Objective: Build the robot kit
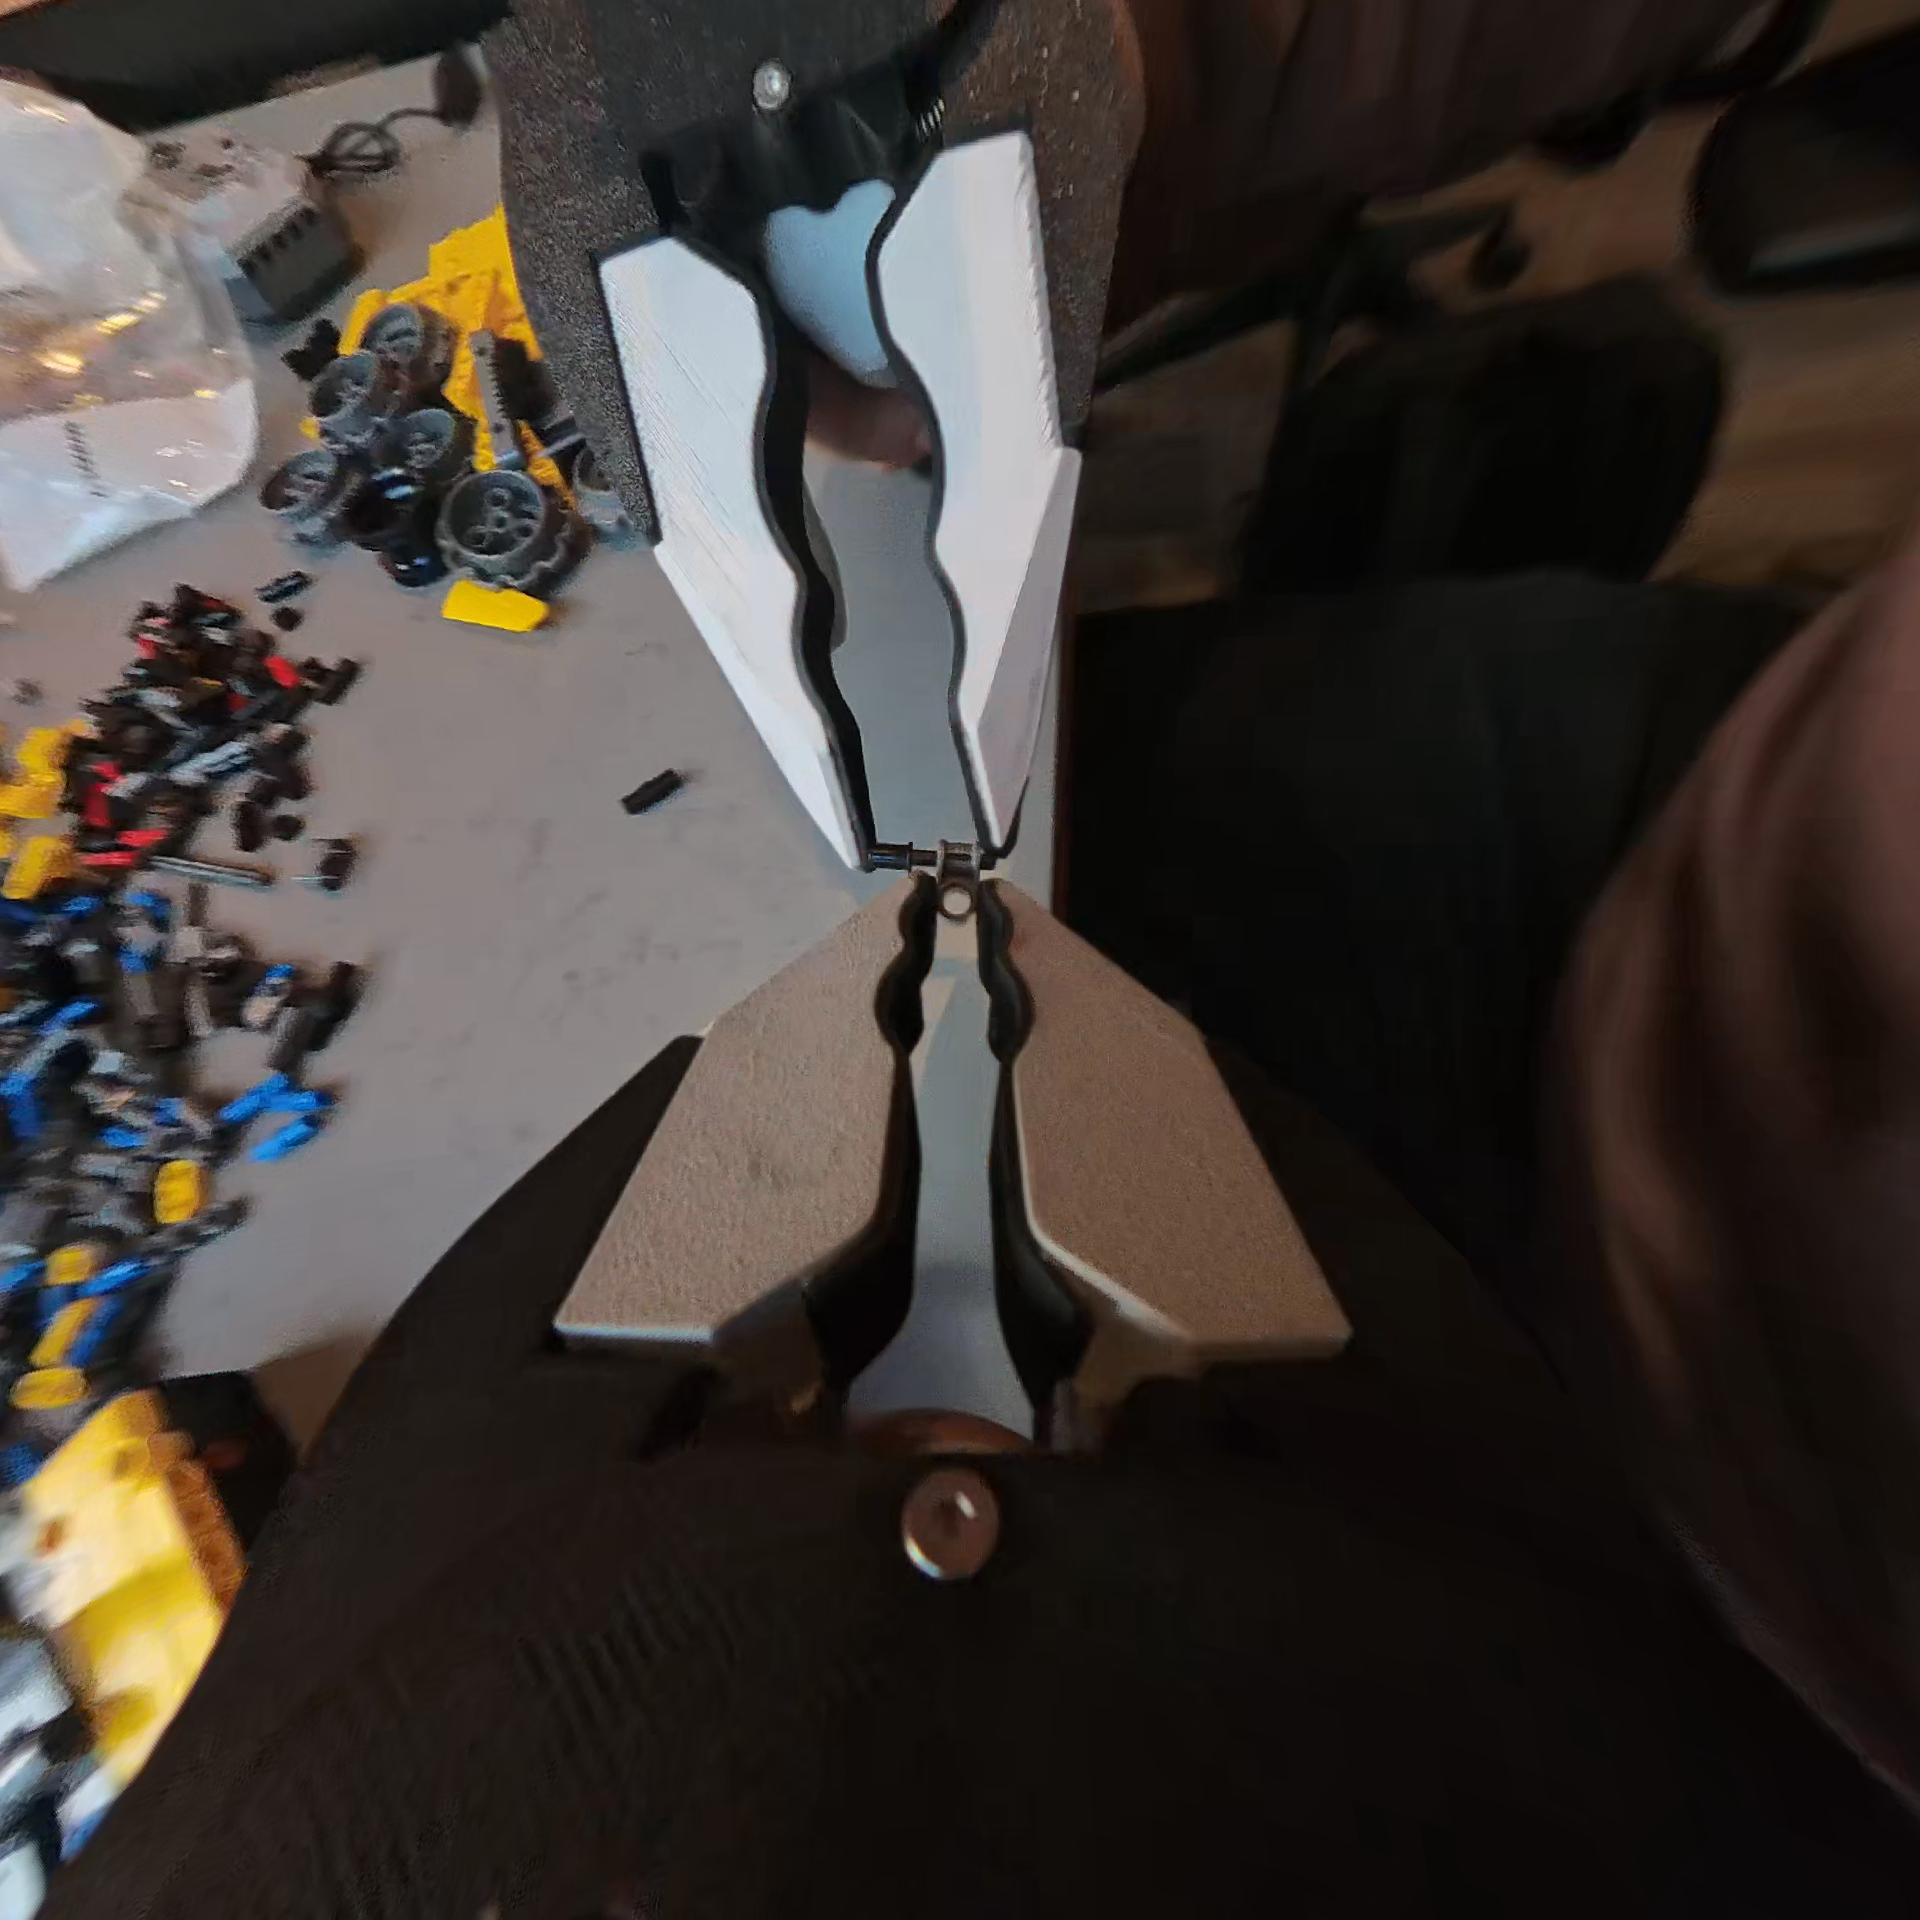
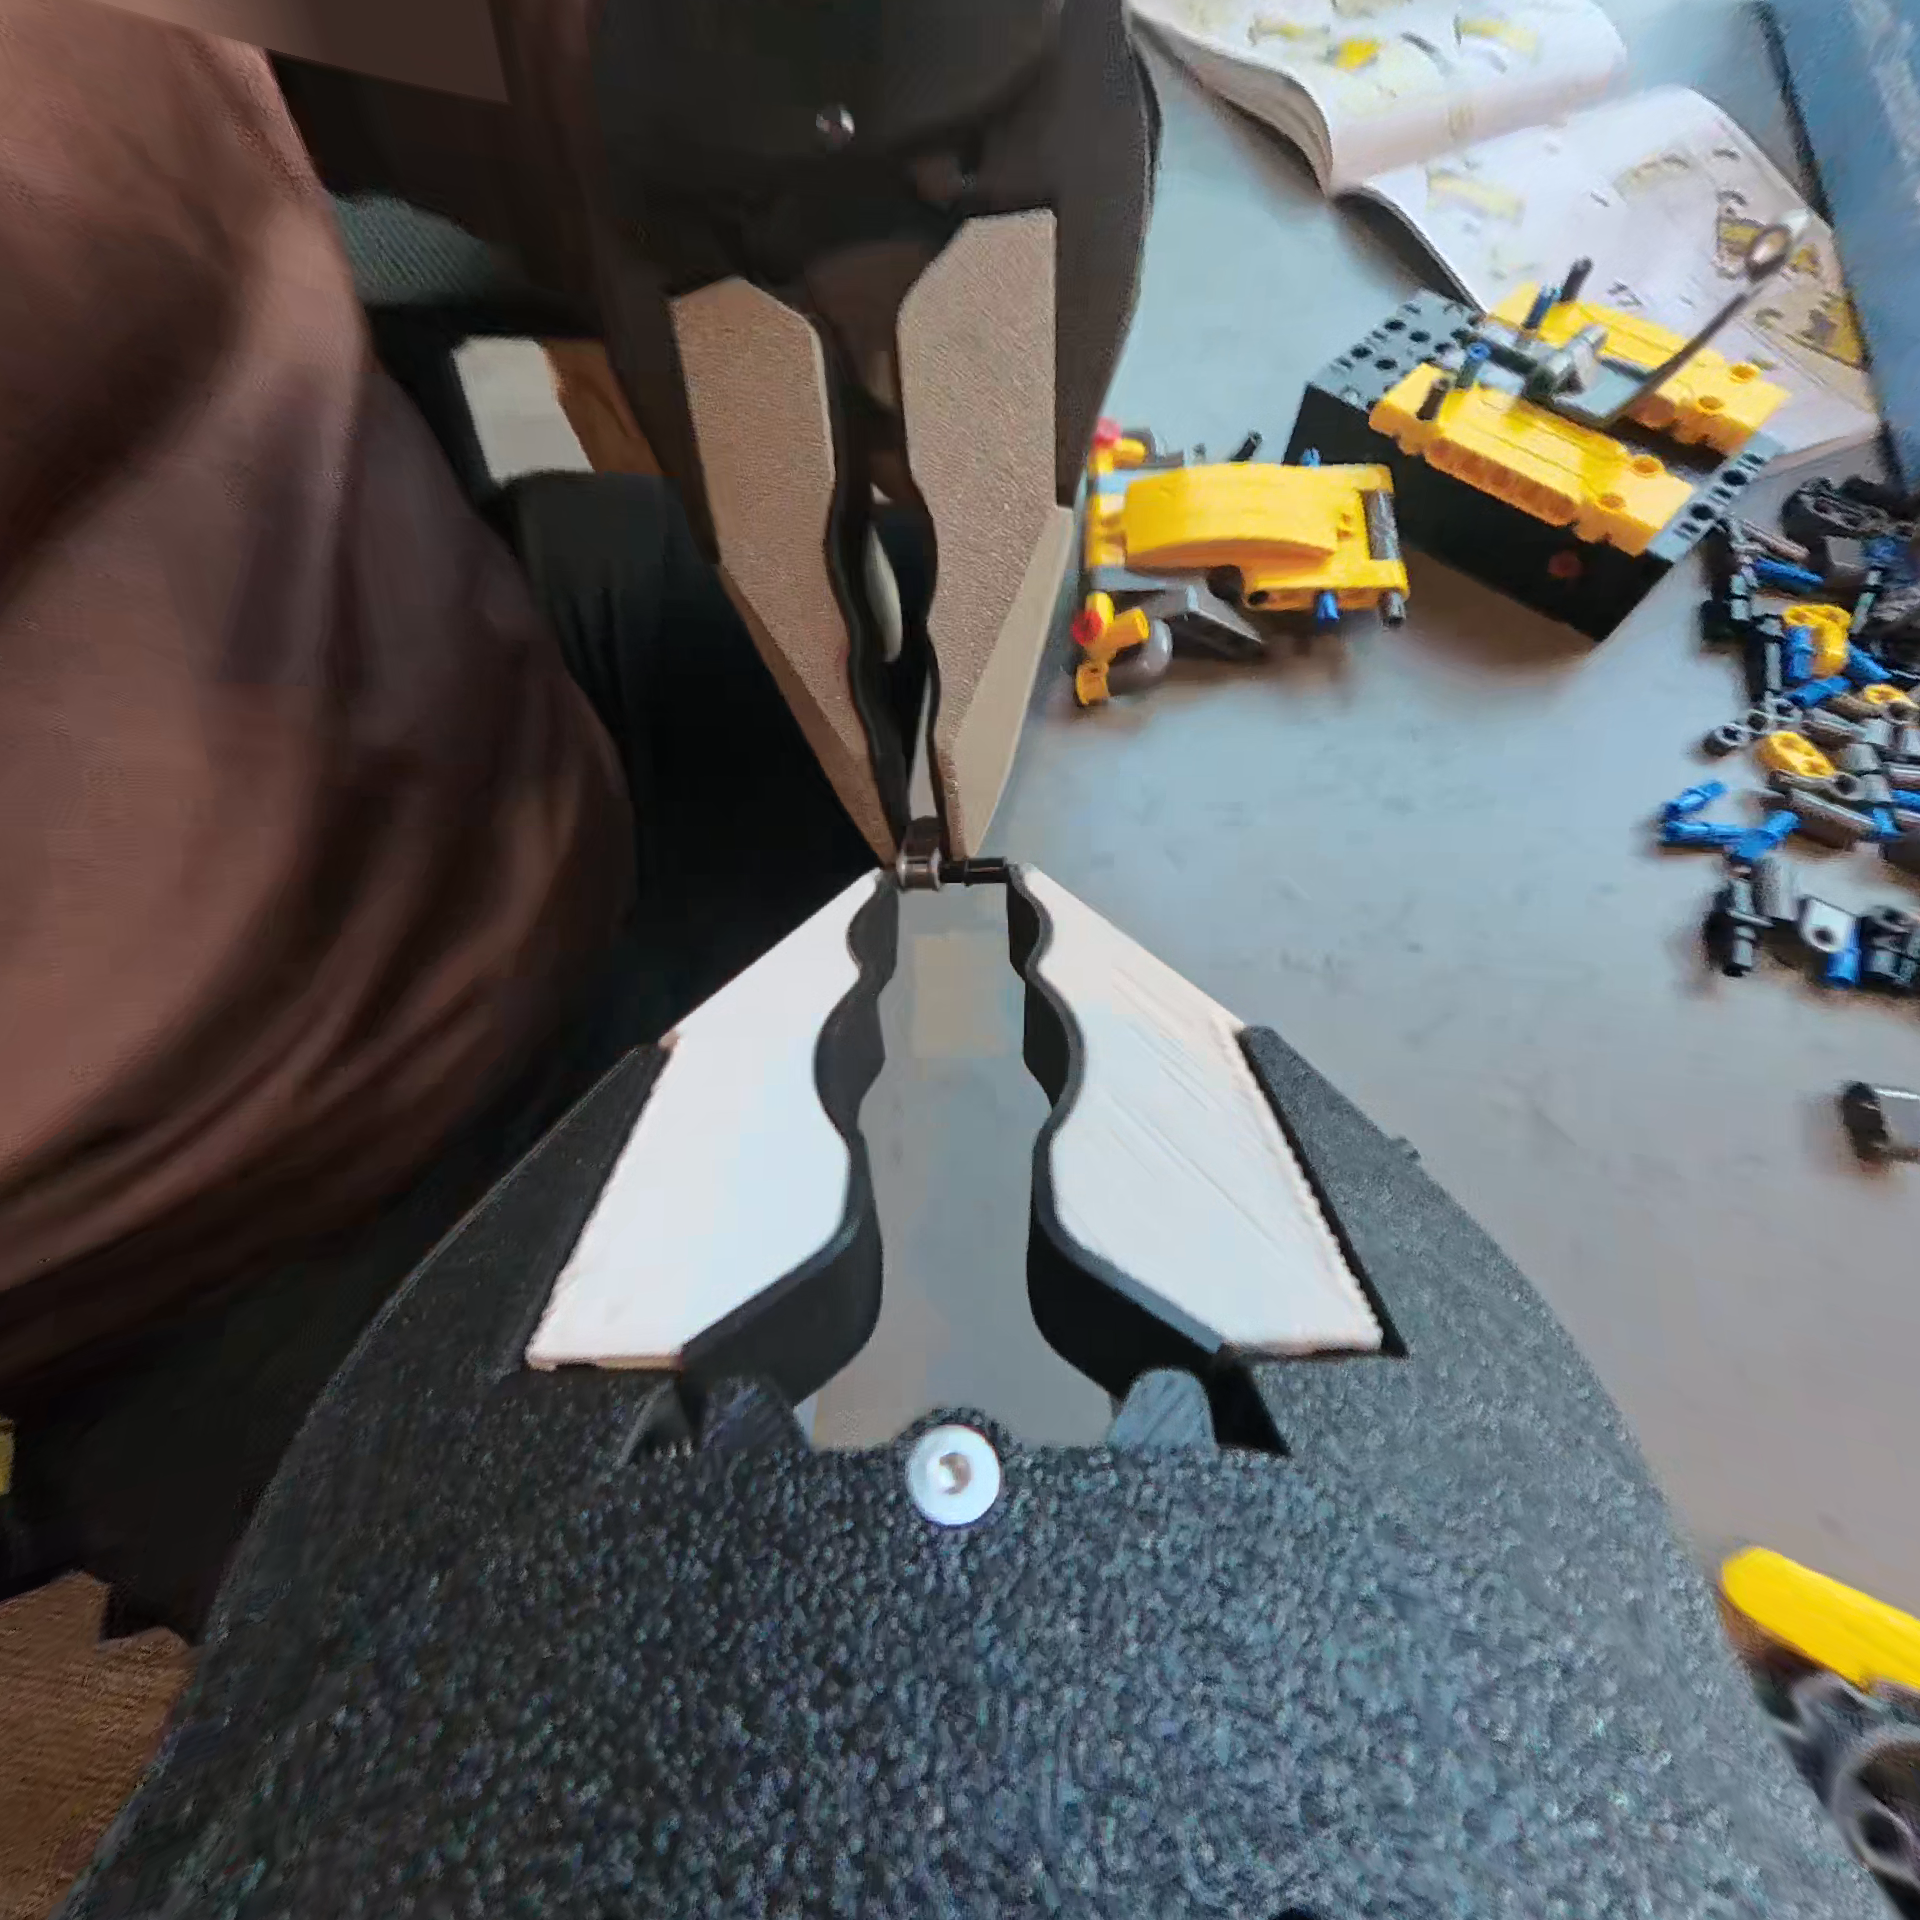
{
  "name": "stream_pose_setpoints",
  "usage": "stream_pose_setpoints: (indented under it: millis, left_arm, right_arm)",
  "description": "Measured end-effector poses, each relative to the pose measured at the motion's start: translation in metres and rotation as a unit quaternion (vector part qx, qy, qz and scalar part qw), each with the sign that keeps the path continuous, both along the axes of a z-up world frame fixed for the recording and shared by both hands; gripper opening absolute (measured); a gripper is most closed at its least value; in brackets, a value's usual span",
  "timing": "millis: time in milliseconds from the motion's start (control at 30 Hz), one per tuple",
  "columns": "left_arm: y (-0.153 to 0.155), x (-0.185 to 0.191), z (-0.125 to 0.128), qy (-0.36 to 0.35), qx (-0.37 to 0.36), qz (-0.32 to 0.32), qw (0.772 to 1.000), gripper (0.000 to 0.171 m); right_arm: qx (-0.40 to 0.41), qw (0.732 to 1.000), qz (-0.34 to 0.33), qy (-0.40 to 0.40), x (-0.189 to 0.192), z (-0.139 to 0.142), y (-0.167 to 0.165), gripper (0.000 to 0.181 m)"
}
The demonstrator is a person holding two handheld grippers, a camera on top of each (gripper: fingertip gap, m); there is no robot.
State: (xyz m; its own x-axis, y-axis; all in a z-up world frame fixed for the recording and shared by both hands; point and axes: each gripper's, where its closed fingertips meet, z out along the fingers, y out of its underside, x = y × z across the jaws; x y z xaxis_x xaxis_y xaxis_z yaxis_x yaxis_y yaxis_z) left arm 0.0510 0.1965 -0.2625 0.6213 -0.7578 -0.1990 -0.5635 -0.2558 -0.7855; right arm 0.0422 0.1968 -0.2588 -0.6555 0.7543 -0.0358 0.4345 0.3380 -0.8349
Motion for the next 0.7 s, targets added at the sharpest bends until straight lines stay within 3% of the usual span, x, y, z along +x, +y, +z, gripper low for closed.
stream_pose_setpoints:
  millis: [133,333,567,700]
  left_arm:
    - [0.013,-0.007,-0.009,0.118,0.071,0.031,0.990,0.005]
    - [0.038,-0.027,-0.027,0.243,0.080,0.094,0.962,0.005]
    - [0.052,-0.023,-0.026,0.315,0.168,0.091,0.930,0.005]
    - [0.042,-0.010,-0.025,0.288,0.177,0.053,0.940,0.005]
  right_arm:
    - [0.055,0.997,-0.055,-0.010,-0.002,-0.011,0.017,0.020]
    - [0.102,0.976,-0.193,-0.024,0.004,-0.017,0.059,0.023]
    - [0.080,0.956,-0.279,-0.049,0.019,-0.021,0.075,0.021]
    - [0.023,0.965,-0.257,-0.037,0.014,-0.013,0.062,0.023]
